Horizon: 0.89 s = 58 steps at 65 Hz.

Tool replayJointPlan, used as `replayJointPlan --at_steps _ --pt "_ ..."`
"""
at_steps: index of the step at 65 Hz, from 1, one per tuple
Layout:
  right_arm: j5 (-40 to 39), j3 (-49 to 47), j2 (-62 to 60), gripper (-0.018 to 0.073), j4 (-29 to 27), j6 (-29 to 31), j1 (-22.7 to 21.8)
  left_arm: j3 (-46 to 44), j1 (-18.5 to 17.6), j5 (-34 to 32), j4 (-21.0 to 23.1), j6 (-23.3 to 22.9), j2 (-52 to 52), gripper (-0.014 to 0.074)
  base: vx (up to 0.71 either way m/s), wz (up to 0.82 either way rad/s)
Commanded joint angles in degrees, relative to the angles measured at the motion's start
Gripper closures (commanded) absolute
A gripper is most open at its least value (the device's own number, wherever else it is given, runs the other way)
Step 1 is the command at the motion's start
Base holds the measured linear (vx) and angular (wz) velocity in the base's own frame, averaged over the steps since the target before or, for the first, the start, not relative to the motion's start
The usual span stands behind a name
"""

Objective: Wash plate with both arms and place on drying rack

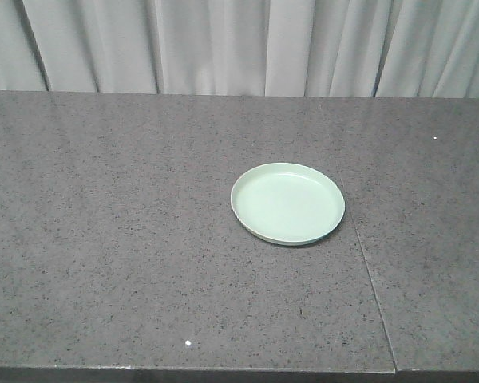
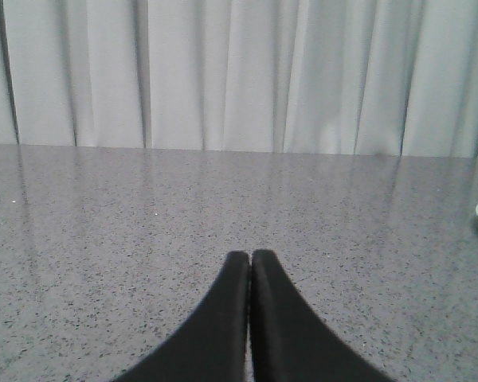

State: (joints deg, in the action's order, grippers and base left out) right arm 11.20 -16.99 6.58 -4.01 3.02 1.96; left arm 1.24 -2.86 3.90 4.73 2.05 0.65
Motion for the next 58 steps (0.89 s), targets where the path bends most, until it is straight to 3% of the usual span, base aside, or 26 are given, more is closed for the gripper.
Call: replayJointPlan --at_steps 1,17,24,41,48,58 --pt "3.2 -7.8 5.1 0.056 0.4 0.5 -0.4 -1.5 -0.1 -4.4 0.3 -0.5 0.9 0.0603 0.0 0.0" --pt "18.8 -20.7 17.8 0.0524 0.4 0.8 -0.4 -1.5 -0.1 -4.4 0.3 -0.5 0.9 0.0603 0.0 0.0" --pt "22.5 -24.1 23.3 0.0444 0.1 2.6 -0.4 -1.5 -0.1 -4.4 0.3 -0.5 0.9 0.0603 0.0 0.0" --pt "27.2 -29.4 34.8 0.0115 -2.7 6.7 -0.4 -1.5 -0.1 -4.4 0.3 -0.5 0.9 0.0603 0.0 0.0" --pt "29.9 -31.9 39.4 0.0061 -4.6 10.1 -0.4 -1.5 -0.1 -4.4 0.3 -0.5 0.9 0.0603 0.0 0.0" --pt "31.0 -34.9 46.1 0.0057 -5.8 16.6 2.0 -1.5 -0.1 -4.4 0.3 -0.5 0.9 0.0603 0.0 0.0"
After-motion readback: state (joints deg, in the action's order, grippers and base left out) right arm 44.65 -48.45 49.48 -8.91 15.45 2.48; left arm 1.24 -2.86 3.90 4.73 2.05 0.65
